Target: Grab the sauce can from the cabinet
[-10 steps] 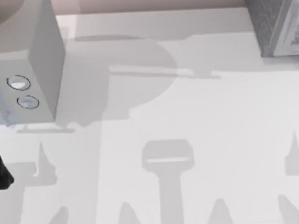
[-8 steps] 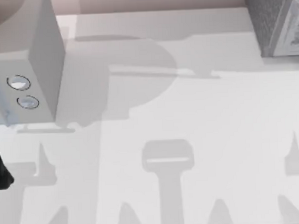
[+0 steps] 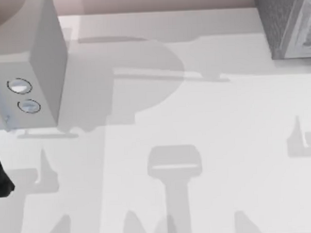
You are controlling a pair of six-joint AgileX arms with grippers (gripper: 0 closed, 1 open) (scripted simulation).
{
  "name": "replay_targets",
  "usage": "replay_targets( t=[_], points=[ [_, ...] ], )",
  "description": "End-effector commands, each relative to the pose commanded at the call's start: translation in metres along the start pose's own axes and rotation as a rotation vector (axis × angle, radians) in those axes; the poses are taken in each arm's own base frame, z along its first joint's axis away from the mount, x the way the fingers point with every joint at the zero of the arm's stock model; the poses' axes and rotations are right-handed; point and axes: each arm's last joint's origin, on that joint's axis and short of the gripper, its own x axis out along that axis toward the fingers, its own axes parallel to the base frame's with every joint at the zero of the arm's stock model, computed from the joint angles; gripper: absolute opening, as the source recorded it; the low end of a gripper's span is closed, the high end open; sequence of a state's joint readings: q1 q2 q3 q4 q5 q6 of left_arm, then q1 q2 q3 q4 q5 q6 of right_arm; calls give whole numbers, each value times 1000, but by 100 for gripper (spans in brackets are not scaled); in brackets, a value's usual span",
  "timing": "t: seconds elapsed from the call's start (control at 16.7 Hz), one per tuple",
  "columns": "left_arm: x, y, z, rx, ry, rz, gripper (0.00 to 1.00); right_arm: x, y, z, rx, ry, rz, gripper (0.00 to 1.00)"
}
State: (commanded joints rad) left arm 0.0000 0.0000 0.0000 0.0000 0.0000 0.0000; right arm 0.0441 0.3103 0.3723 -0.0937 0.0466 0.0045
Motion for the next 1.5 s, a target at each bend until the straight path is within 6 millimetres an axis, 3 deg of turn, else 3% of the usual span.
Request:
replay_targets(
  t=[0.18, 0.42, 0.72, 1.02, 1.5],
  points=[
    [0, 0, 0, 0, 0, 0, 100, 15, 5, 65, -2, 5, 2, 100],
    [0, 0, 0, 0, 0, 0, 100, 49, 15, 151, -4, -2, 4, 100],
    [0, 0, 0, 0, 0, 0, 100, 98, 31, 229, -1, -23, 4, 100],
    [0, 0, 0, 0, 0, 0, 100, 130, 43, 260, 1, -32, 2, 100],
    [0, 0, 0, 0, 0, 0, 100, 139, 43, 261, 1, -33, 7, 100]
  ],
)
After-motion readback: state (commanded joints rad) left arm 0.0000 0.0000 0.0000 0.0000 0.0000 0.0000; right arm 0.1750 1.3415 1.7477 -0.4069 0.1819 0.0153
